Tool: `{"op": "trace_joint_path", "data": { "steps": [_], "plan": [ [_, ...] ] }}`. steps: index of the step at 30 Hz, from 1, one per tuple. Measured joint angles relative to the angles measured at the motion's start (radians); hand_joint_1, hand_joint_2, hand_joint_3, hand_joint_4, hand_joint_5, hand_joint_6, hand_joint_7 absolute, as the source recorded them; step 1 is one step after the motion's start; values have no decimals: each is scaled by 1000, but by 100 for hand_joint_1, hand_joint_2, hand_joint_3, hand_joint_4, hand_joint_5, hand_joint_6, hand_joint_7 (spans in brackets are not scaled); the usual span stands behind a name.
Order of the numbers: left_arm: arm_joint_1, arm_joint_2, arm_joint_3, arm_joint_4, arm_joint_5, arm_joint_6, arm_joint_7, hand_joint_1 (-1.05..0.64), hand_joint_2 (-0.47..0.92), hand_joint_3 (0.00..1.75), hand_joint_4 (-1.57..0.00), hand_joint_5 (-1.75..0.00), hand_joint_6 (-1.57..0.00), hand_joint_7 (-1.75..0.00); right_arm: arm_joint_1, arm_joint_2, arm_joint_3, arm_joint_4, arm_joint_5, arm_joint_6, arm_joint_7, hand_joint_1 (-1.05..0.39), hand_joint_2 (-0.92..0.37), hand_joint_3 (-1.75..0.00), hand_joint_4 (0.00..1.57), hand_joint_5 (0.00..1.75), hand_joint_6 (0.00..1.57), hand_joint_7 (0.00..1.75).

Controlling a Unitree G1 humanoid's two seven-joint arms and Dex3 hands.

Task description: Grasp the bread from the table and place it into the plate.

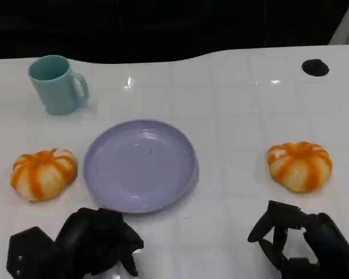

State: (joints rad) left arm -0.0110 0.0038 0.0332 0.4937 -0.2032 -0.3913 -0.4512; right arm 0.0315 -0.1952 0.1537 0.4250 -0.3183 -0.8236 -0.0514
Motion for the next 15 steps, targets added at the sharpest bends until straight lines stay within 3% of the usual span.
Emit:
{"op": "trace_joint_path", "data": {
  "steps": [2,6,11,13,15],
  "plan": [
    [-1,0,0,2,0,0,0,-105,81,0,-144,-104,-153,-55,0,0,-5,0,-4,0,-9,-30,-53,-93,74,168,72,120],
    [-1,-1,0,2,0,0,0,-105,81,0,-144,-104,-153,-55,-5,3,-19,0,-4,-4,-28,-30,-63,-72,67,129,73,82],
    [-1,-2,-1,2,1,0,0,-105,81,0,-145,-104,-154,-55,-11,3,-35,-21,-24,-2,-53,-31,-65,-67,58,122,71,64],
    [-1,-2,-1,2,2,0,0,-105,81,1,-145,-104,-153,-55,-15,0,-47,-32,-43,3,-68,-34,-80,-38,52,102,72,42],
    [-1,-2,-1,3,2,0,0,-105,82,1,-144,-104,-153,-55,-22,-11,-59,-48,-77,15,-85,-34,-87,-22,50,91,73,30]
  ]
}}
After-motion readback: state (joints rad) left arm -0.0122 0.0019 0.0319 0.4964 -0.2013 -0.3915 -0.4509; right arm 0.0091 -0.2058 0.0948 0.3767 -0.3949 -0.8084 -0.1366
